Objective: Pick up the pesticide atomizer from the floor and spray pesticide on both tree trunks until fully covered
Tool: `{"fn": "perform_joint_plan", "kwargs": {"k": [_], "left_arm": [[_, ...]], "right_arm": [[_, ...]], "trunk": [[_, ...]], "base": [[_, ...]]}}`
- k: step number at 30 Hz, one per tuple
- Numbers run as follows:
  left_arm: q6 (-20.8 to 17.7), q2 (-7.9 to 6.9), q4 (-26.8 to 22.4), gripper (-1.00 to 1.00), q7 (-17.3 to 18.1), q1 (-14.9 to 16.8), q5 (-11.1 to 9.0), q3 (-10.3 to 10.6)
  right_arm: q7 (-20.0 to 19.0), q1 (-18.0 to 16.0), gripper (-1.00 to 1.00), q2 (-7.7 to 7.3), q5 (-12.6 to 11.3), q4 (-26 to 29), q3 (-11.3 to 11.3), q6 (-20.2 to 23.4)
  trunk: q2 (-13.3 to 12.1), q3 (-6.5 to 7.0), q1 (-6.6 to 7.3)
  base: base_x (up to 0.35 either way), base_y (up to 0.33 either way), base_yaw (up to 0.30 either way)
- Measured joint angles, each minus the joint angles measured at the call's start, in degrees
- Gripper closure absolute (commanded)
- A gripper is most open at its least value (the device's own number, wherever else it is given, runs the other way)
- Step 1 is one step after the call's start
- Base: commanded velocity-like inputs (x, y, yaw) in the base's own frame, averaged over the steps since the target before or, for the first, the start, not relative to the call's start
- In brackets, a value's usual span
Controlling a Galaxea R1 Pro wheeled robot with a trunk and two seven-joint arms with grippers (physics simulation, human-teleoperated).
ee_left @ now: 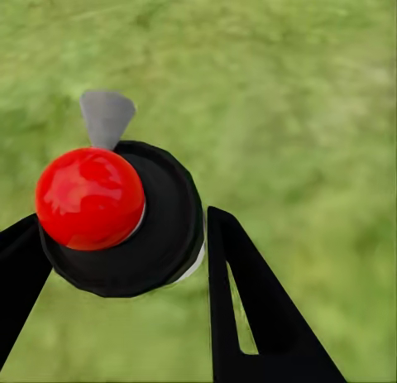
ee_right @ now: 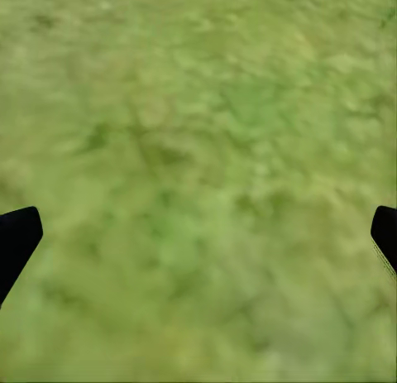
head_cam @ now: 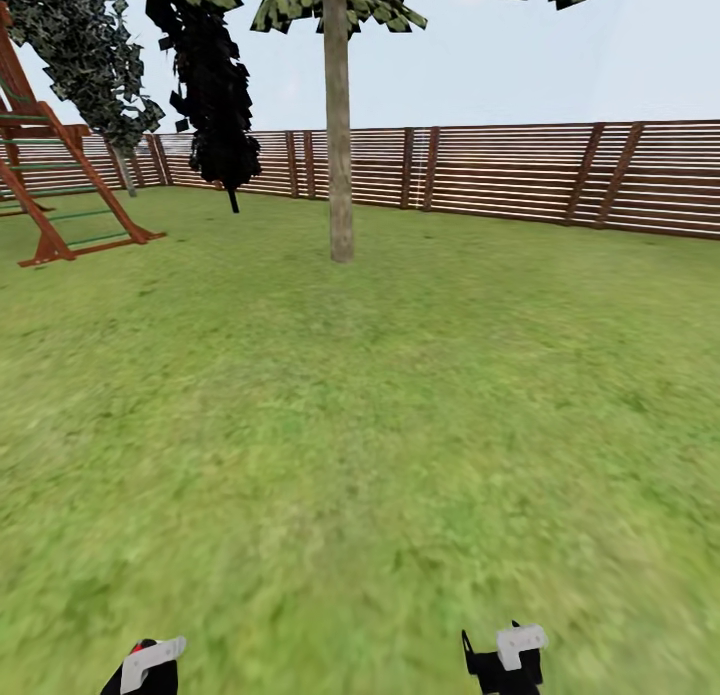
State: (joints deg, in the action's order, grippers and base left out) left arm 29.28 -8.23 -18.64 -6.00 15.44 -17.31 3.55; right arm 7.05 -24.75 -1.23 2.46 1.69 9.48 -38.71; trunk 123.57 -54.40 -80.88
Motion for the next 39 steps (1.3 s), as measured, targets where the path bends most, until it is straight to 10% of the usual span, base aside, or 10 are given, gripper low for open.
{"fn": "perform_joint_plan", "kwargs": {"k": [39], "left_arm": [[0.0, 0.00, -0.1, 1.00, 0.0, 0.0, -0.1, 0.0]], "right_arm": [[0.0, 0.0, -1.00, 0.00, 0.0, 0.0, 0.0, 0.0]], "trunk": [[0.0, 0.00, 0.00]], "base": [[0.340, 0.000, 0.000]]}}
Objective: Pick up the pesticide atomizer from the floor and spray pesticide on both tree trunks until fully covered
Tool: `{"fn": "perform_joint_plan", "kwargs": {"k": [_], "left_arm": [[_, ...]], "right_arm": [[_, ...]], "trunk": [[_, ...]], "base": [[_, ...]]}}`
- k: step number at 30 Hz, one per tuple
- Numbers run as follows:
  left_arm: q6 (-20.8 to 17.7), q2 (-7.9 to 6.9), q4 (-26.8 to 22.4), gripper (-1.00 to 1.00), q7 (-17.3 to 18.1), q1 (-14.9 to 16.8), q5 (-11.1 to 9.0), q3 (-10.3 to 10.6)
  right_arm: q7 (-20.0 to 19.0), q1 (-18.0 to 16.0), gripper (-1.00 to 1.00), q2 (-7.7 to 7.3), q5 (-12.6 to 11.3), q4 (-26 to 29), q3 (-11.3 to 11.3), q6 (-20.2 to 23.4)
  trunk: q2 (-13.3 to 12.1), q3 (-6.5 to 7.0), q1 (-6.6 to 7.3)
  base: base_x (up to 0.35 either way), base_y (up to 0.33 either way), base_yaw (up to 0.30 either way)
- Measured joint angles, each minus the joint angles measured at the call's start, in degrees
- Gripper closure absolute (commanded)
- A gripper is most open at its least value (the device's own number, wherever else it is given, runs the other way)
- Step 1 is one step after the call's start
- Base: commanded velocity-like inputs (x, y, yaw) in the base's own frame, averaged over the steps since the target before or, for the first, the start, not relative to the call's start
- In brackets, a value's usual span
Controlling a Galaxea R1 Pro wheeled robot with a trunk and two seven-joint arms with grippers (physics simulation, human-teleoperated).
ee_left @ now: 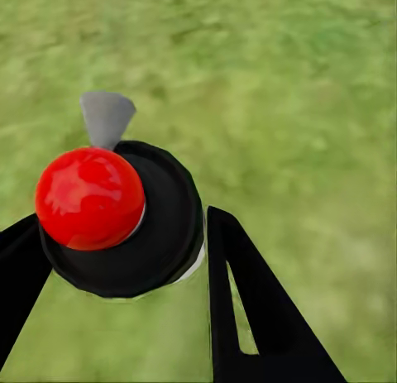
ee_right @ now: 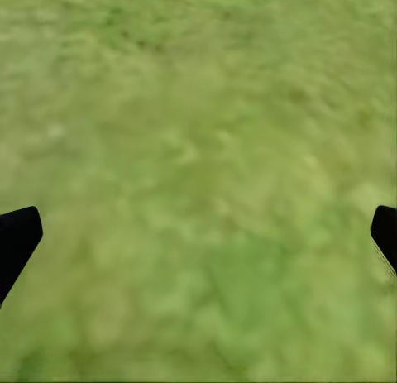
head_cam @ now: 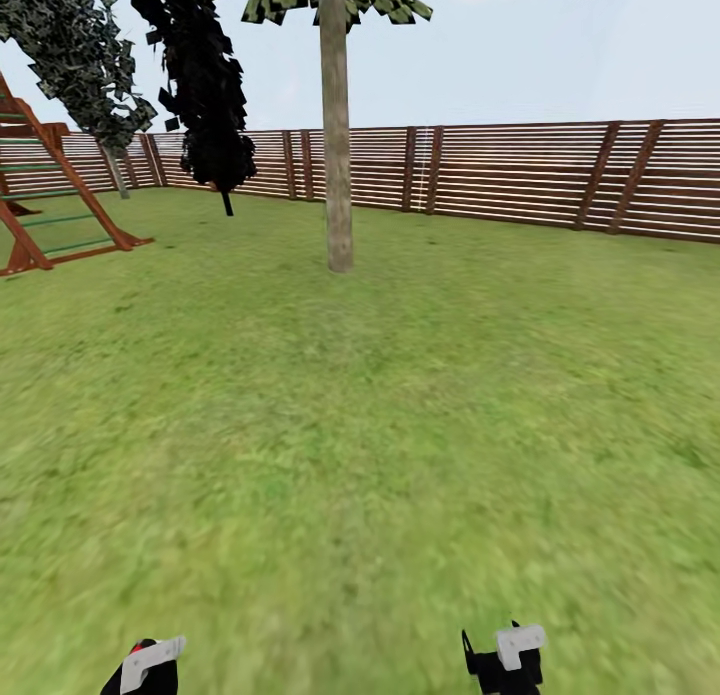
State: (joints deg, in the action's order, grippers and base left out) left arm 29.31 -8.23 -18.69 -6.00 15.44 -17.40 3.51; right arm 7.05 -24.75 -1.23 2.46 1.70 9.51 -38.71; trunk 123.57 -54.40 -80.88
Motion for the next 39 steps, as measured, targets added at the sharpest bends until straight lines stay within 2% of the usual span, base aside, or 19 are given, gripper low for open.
{"fn": "perform_joint_plan", "kwargs": {"k": [39], "left_arm": [[0.0, 0.00, 0.1, 1.00, 0.0, 0.0, 0.0, 0.0]], "right_arm": [[0.0, 0.0, -1.00, 0.00, 0.0, 0.0, 0.0, 0.0]], "trunk": [[0.0, 0.00, 0.00]], "base": [[0.340, 0.000, 0.000]]}}
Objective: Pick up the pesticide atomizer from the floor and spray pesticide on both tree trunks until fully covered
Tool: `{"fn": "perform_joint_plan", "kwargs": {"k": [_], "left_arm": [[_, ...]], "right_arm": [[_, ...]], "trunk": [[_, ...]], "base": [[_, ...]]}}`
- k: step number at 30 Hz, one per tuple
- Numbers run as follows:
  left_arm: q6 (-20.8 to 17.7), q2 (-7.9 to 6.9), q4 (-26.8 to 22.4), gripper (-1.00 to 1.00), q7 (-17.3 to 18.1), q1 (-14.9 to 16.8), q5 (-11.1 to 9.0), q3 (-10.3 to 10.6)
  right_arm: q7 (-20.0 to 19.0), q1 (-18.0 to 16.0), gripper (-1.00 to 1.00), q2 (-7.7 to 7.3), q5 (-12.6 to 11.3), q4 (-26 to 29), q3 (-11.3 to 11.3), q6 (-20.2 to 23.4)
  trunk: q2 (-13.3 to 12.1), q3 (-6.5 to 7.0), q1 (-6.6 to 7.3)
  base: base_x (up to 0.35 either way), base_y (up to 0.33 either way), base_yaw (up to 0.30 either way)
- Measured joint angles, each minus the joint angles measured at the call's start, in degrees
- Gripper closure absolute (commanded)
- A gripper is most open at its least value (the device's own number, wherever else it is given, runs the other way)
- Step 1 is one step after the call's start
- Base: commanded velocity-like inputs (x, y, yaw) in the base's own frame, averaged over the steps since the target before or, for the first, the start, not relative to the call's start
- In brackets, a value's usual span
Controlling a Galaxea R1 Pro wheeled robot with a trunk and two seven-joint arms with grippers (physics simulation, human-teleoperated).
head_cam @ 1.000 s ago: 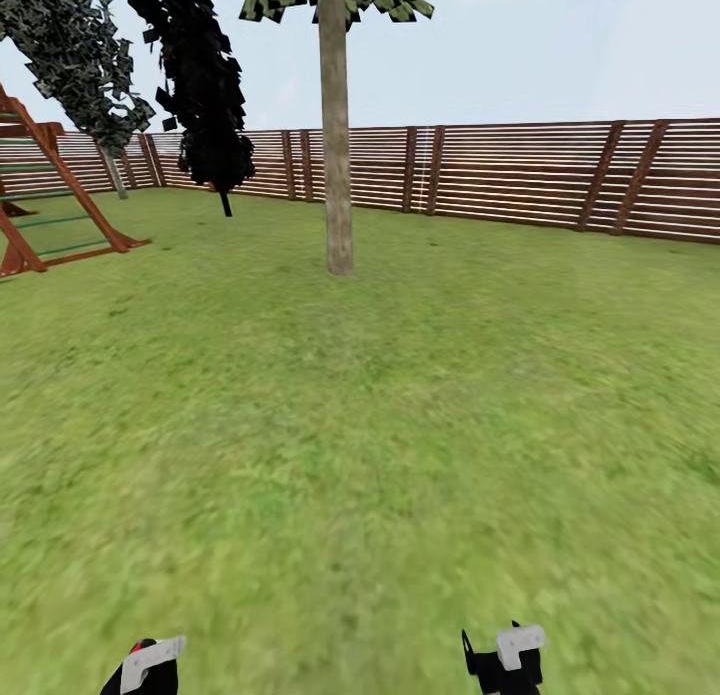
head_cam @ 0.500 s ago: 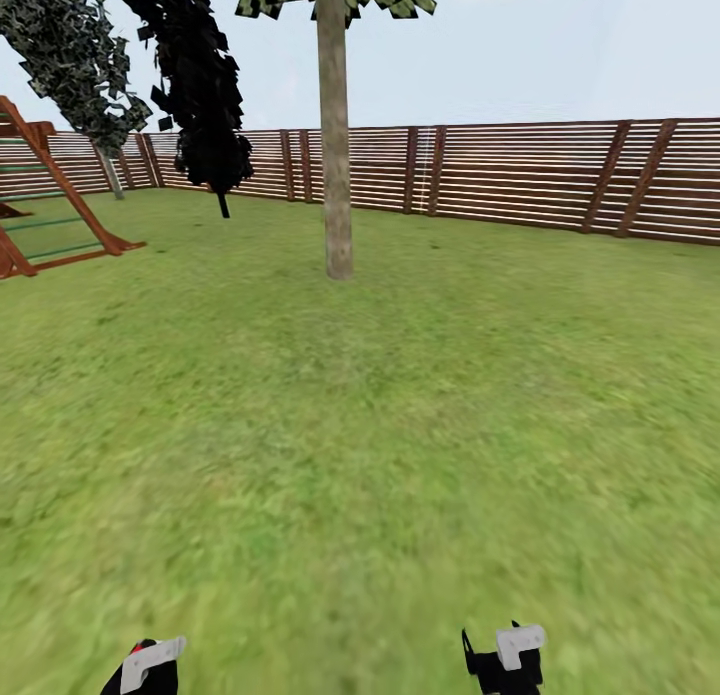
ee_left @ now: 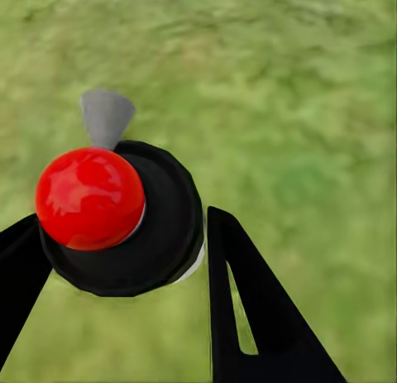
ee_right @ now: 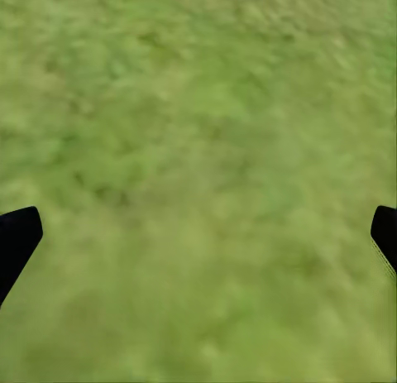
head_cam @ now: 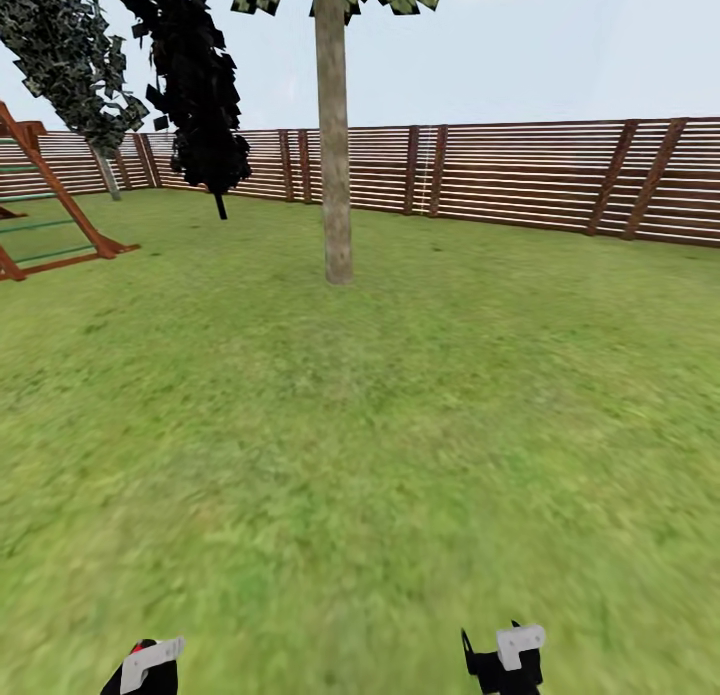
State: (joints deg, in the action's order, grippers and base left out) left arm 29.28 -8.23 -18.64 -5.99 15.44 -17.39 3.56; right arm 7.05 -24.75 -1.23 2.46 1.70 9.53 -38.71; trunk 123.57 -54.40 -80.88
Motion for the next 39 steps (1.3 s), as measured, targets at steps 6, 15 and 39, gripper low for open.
{"fn": "perform_joint_plan", "kwargs": {"k": [6, 15, 39], "left_arm": [[0.0, 0.00, 0.0, 1.00, 0.0, 0.0, 0.0, 0.0], [0.0, 0.00, 0.0, 1.00, 0.0, 0.0, 0.0, 0.0], [0.3, -0.20, -0.8, 1.00, 0.0, 0.0, -0.1, -0.1]], "right_arm": [[0.0, 0.0, -1.00, 0.00, 0.0, 0.0, 0.0, 0.0], [0.0, 0.0, -1.00, 0.00, 0.0, 0.0, 0.0, 0.0], [-0.1, 0.0, -1.00, 0.16, 0.0, 0.0, 0.1, 0.0]], "trunk": [[0.0, 0.00, 0.00], [0.0, 0.00, 0.00], [0.0, 0.00, 0.00]], "base": [[0.340, 0.000, 0.000], [0.340, 0.000, 0.000], [0.340, 0.000, 0.008]]}}
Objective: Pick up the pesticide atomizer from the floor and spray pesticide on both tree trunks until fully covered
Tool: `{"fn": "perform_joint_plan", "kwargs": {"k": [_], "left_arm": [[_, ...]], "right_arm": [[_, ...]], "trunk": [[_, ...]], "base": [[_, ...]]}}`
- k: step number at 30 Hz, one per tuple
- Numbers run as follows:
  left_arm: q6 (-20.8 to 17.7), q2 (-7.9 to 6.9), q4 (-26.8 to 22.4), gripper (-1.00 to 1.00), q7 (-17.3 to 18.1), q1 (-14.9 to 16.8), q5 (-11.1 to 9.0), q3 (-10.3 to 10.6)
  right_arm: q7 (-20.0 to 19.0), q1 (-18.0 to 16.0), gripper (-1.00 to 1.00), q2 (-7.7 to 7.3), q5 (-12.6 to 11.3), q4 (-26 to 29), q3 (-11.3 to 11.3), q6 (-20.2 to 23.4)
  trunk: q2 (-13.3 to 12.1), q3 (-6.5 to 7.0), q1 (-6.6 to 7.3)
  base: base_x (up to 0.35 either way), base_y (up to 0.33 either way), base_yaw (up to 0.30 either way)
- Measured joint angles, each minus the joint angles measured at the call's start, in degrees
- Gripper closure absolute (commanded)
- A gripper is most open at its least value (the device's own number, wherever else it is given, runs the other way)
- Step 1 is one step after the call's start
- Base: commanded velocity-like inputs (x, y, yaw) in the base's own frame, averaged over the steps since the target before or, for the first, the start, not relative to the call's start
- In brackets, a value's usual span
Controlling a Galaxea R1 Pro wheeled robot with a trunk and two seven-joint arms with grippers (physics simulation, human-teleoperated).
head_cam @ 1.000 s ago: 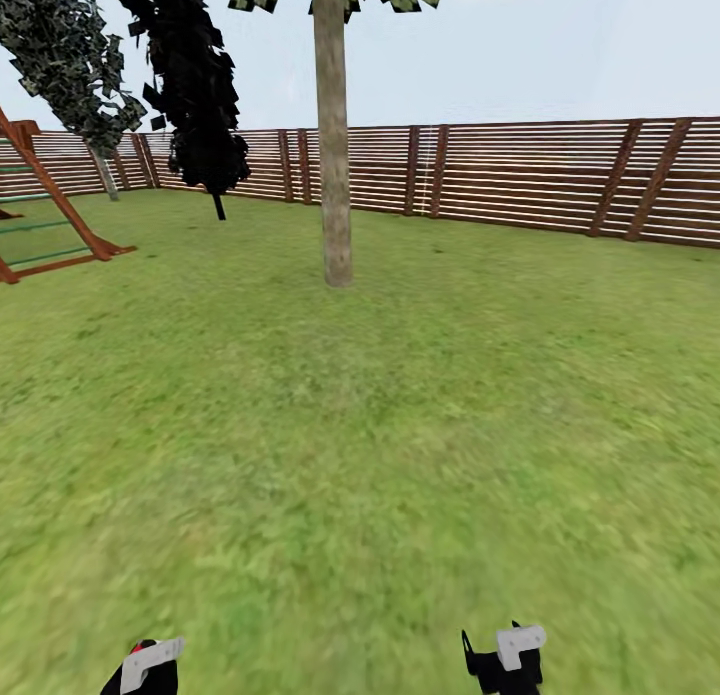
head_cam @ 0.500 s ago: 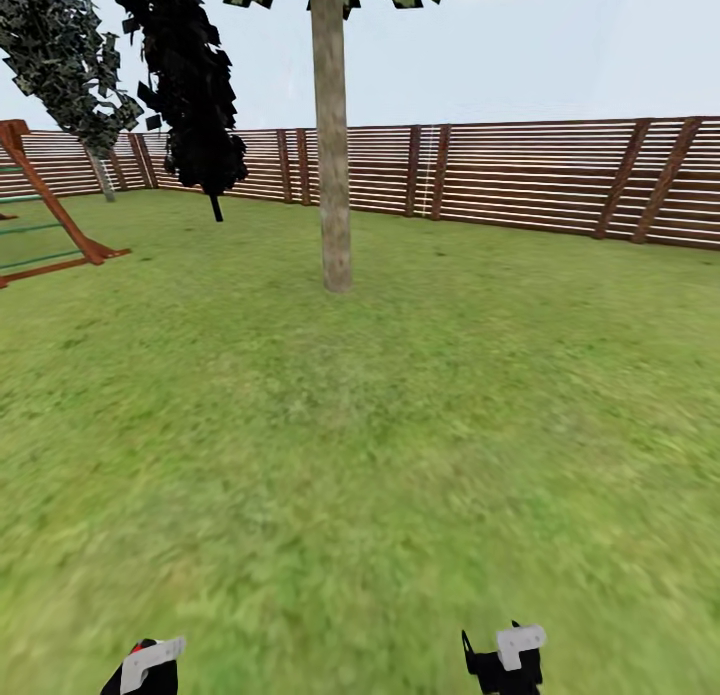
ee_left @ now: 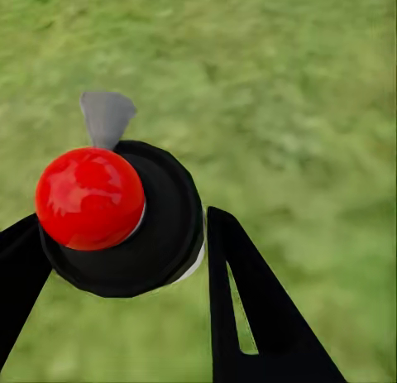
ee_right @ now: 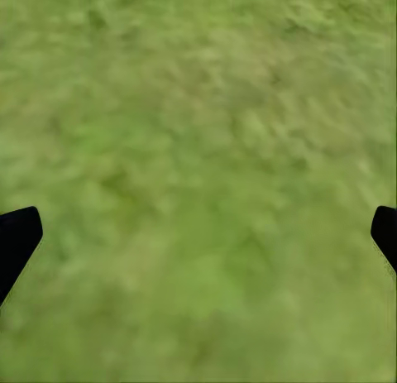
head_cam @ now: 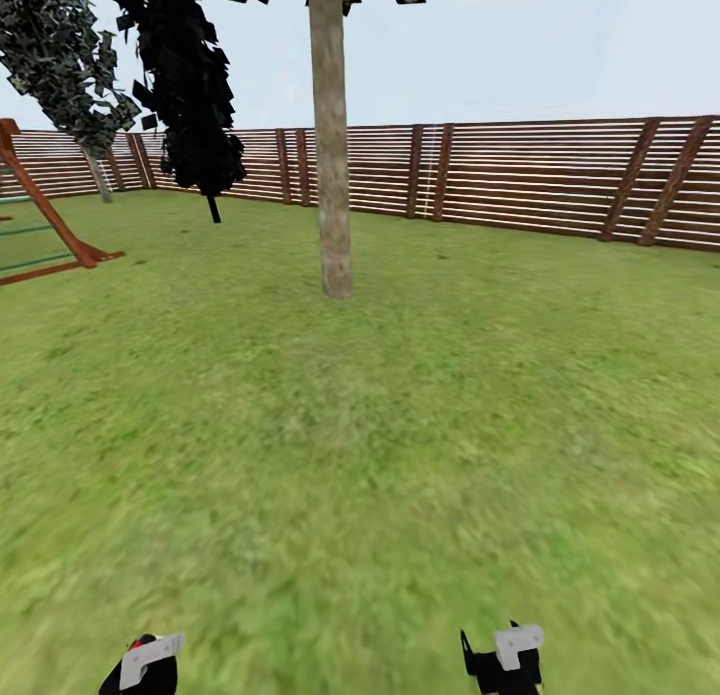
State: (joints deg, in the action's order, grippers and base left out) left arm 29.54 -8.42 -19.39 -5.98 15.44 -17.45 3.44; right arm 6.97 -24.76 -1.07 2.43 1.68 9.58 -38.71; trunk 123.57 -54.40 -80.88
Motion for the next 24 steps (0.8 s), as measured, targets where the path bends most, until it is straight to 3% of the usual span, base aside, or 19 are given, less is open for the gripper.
{"fn": "perform_joint_plan", "kwargs": {"k": [6, 24], "left_arm": [[0.1, -0.11, -0.1, 1.00, -0.1, 0.0, 0.0, 0.0], [0.1, -0.09, -3.1, 1.00, -4.0, -0.1, 0.6, 0.1]], "right_arm": [[0.1, 0.0, -1.00, 0.19, -0.1, 0.0, -0.1, 0.0], [0.1, 0.0, -1.00, 0.18, -0.1, 0.0, -0.1, 0.0]], "trunk": [[0.0, 0.00, 0.00], [0.0, 0.00, 0.00]], "base": [[0.340, 0.000, 0.207], [0.340, 0.000, 0.006]]}}
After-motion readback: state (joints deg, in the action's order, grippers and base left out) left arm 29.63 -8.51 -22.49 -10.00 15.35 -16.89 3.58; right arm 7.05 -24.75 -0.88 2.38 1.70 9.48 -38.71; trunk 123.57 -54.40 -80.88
